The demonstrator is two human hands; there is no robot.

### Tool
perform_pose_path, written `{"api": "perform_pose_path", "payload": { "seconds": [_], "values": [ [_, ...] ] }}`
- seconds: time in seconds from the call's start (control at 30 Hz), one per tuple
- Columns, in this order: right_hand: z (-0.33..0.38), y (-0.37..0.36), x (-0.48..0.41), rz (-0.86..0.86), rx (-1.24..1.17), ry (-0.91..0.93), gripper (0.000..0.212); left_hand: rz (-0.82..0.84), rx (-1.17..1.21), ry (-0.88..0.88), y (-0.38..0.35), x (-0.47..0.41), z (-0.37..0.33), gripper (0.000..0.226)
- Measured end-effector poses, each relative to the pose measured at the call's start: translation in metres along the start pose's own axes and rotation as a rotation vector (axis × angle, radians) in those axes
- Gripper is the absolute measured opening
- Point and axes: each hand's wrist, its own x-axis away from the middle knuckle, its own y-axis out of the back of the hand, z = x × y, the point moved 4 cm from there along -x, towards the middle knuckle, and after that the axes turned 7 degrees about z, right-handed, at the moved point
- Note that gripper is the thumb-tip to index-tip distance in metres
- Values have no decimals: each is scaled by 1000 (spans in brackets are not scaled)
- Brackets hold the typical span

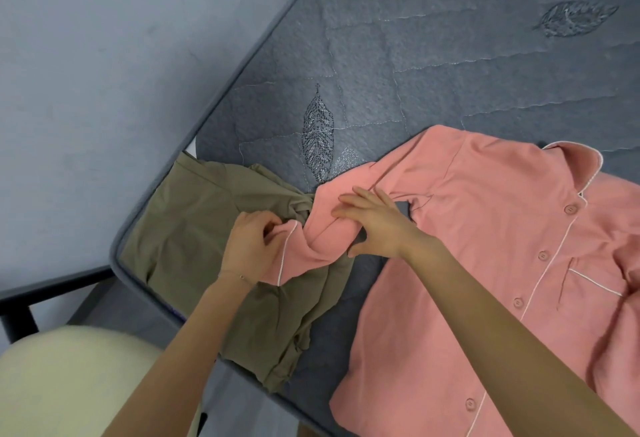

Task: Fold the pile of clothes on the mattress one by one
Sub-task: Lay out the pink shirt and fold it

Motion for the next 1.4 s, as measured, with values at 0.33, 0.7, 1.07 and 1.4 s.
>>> {"api": "perform_pose_path", "payload": {
  "seconds": [0.33,0.7,1.07,1.4],
  "values": [
    [28,56,-10,-483,-365,124,15,-469,469,-14,70,-4,17,6],
    [65,124,-56,-785,-238,-42,51,-683,385,88,141,-64,37,19],
    [-1,52,-69,-340,-122,-418,79,-374,77,139,122,-89,62,52],
    [-11,46,-34,-595,-159,-423,84,-230,-401,-59,78,-96,-2,61]
  ]
}}
